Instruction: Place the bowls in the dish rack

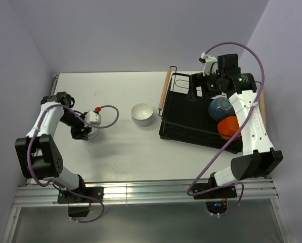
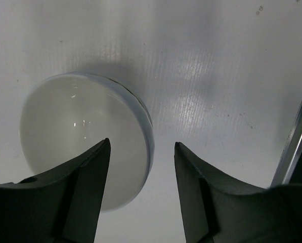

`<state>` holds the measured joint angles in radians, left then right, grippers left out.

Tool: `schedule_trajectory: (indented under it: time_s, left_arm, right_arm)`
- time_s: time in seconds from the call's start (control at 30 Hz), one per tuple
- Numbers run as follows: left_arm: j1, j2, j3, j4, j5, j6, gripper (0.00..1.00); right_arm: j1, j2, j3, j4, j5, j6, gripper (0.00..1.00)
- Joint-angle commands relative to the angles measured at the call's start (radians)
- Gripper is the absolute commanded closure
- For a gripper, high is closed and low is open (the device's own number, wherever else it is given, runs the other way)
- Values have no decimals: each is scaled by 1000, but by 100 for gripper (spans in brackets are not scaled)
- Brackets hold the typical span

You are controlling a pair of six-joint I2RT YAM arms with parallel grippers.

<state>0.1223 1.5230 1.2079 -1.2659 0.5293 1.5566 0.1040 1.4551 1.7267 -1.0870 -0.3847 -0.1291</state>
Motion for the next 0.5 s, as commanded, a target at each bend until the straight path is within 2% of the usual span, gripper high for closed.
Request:
schedule_trajectory:
  time_s: [0.0, 0.13, 0.37, 0.47]
  left_arm:
    - [-12, 32, 15, 5, 9, 33, 43]
    - [-26, 60, 7, 10, -17, 26, 47]
    - [-38, 101, 30, -26, -18, 0, 66]
    - [-50, 101, 31, -35, -28, -6, 71]
  right_arm:
    - [-1, -13, -3, 4, 9, -1, 0]
    - [0, -16, -6, 1, 15, -7, 0]
    - [-1, -19, -10, -8, 23, -15, 0]
    - [-1, -19, -10, -10, 21, -18, 0]
